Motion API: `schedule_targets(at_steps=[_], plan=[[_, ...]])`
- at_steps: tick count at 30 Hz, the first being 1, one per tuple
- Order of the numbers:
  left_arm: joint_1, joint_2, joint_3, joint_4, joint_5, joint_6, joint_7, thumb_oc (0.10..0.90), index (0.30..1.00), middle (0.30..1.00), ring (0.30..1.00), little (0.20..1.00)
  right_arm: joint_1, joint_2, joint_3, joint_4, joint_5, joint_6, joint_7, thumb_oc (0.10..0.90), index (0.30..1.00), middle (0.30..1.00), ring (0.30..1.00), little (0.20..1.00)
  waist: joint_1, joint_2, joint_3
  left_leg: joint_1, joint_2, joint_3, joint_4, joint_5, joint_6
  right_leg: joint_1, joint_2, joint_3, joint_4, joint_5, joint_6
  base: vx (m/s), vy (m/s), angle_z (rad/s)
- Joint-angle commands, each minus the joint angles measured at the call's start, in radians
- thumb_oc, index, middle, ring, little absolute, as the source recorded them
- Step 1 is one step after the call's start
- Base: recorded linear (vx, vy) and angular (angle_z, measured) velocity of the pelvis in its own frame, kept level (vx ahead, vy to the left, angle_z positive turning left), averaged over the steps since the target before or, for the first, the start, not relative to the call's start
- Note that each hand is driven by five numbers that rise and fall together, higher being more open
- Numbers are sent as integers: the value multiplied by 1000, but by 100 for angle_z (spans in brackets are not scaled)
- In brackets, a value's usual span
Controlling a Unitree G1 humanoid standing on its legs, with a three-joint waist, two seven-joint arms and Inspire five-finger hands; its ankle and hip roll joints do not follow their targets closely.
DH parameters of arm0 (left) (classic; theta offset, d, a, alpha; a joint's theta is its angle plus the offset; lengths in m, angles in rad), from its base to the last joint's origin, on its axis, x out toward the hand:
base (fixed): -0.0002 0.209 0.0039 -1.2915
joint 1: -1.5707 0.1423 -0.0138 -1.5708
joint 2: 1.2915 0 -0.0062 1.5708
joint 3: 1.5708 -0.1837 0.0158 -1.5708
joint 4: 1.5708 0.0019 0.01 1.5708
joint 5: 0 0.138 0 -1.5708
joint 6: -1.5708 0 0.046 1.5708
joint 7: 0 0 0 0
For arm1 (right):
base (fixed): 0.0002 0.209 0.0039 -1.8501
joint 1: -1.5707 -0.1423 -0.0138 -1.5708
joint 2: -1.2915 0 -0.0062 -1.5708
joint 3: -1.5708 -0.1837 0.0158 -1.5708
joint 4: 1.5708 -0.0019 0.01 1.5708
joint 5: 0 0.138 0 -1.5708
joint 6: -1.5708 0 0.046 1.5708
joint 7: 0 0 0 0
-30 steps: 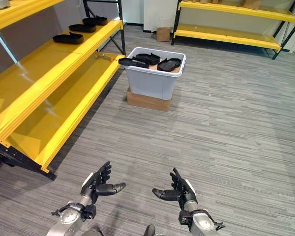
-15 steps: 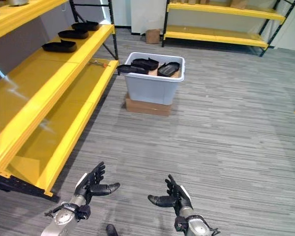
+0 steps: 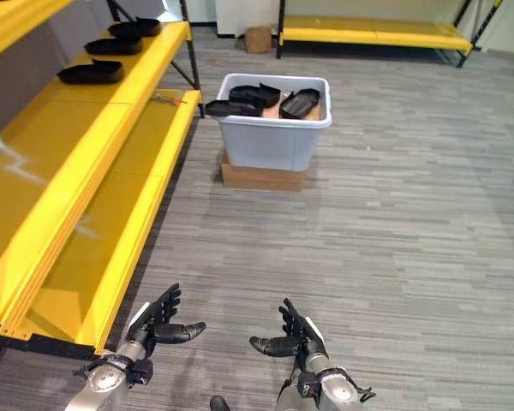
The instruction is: Move parts from the plastic box to the shelf.
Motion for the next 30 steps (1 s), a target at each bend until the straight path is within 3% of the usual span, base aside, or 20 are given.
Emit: schedule_targets(at_steps=[1, 5, 7, 10, 12, 13, 14, 16, 20, 22, 23, 26, 27, 30], plan=[[-85, -20, 19, -91, 60, -94, -17, 900, 1000, 1000, 1000, 1000, -45, -23, -38, -94, -3, -78, 3, 900, 1000, 1000, 1000, 1000, -3, -19, -64, 67, 76, -25, 3, -37, -71, 109, 45, 20, 37, 32, 13, 499, -286, -6], [-92, -28, 13, -100, 50, -94, -17, 900, 1000, 1000, 1000, 1000, -38, -41, -53, -97, 12, -82, 2, 900, 1000, 1000, 1000, 1000, -17, -6, -75, 74, 110, -43, 70, -58, -88, 126, 81, 23, 63, 10, -7, 306, -234, 18], [-104, -34, 9, -99, 31, -95, -14, 900, 1000, 1000, 1000, 1000, -47, -55, -56, -92, 33, -92, -1, 900, 1000, 1000, 1000, 1000, -25, -3, -75, 32, 179, -48, 225, -42, -126, 140, 133, 35, 80, -42, -46, 230, -336, -13], [-109, -34, 4, -106, 13, -97, -14, 900, 1000, 1000, 1000, 1000, -56, -65, -54, -88, 51, -98, -7, 900, 1000, 1000, 1000, 1000, -13, -3, -57, -55, 278, -82, 474, 66, -187, 184, 203, 41, 65, -110, -115, 183, -321, -22], [-105, -30, 7, -107, -3, -97, -13, 900, 1000, 1000, 1000, 1000, -66, -72, -48, -84, 58, -100, -6, 900, 1000, 1000, 1000, 1000, 10, -14, -36, -116, 310, -135, 641, 139, -223, 226, 242, 40, 49, -149, -161, 165, -252, -43], [-105, -30, 7, -107, -4, -97, -13, 900, 1000, 1000, 1000, 1000, -66, -71, -48, -84, 59, -100, -6, 900, 1000, 1000, 1000, 1000, 9, -13, -35, -118, 313, -138, 645, 139, -225, 227, 245, 39, 48, -150, -163, 178, -189, -58], [-93, -23, 12, -112, -5, -97, -16, 900, 1000, 1000, 1000, 1000, -69, -82, -41, -88, 53, -97, 0, 900, 1000, 1000, 1000, 1000, 25, -27, -24, -147, 316, -153, 740, 162, -237, 262, 258, 41, 36, -170, -181, 115, -111, -52], [-83, -20, 14, -110, 2, -93, -13, 900, 1000, 1000, 1000, 1000, -68, -84, -34, -83, 45, -92, -2, 900, 1000, 1000, 1000, 1000, 38, -34, -12, -182, 329, -167, 749, 169, -235, 285, 277, 48, 32, -193, -194, 181, -117, -34], [-79, -20, 18, -109, 14, -91, -3, 900, 1000, 1000, 1000, 1000, -65, -83, -35, -76, 44, -95, -6, 900, 1000, 1000, 1000, 1000, 52, -44, -5, -268, 298, -203, 638, 120, -197, 302, 283, 67, 21, -206, -185, 143, 16, -12], [-63, -11, 30, -106, 20, -92, 2, 900, 1000, 1000, 1000, 1000, -61, -86, -31, -62, 38, -96, 1, 900, 1000, 1000, 1000, 1000, 69, -49, -11, -282, 298, -261, 353, 98, -157, 307, 279, 95, 33, -225, -160, 214, 141, -29], [-62, -11, 31, -107, 20, -92, 2, 900, 1000, 1000, 1000, 1000, -61, -86, -30, -62, 38, -96, 2, 900, 1000, 1000, 1000, 1000, 69, -52, -11, -273, 293, -256, 339, 104, -156, 308, 275, 96, 35, -226, -159, 175, 115, -35], [-53, -4, 39, -106, 42, -93, 5, 900, 1000, 1000, 1000, 1000, -64, -95, -21, -42, 23, -102, 10, 900, 1000, 1000, 1000, 1000, 91, -36, -13, -294, 330, -343, 56, 258, -171, 327, 282, 114, 33, -244, -150, 250, 169, -32], [-48, -2, 43, -107, 44, -92, 1, 900, 1000, 1000, 1000, 1000, -63, -99, -22, -33, 21, -100, 13, 900, 1000, 1000, 1000, 1000, 87, -32, -17, -280, 351, -329, 12, 284, -200, 355, 284, 126, 30, -263, -143, 325, 199, -24], [-42, 7, 53, -101, 50, -94, -2, 900, 1000, 1000, 1000, 1000, -59, -90, -29, -33, 17, -91, 20, 900, 1000, 1000, 1000, 1000, 101, -32, -35, -255, 333, -302, 17, 278, -192, 382, 280, 136, 25, -254, -134, 362, 279, -26]])
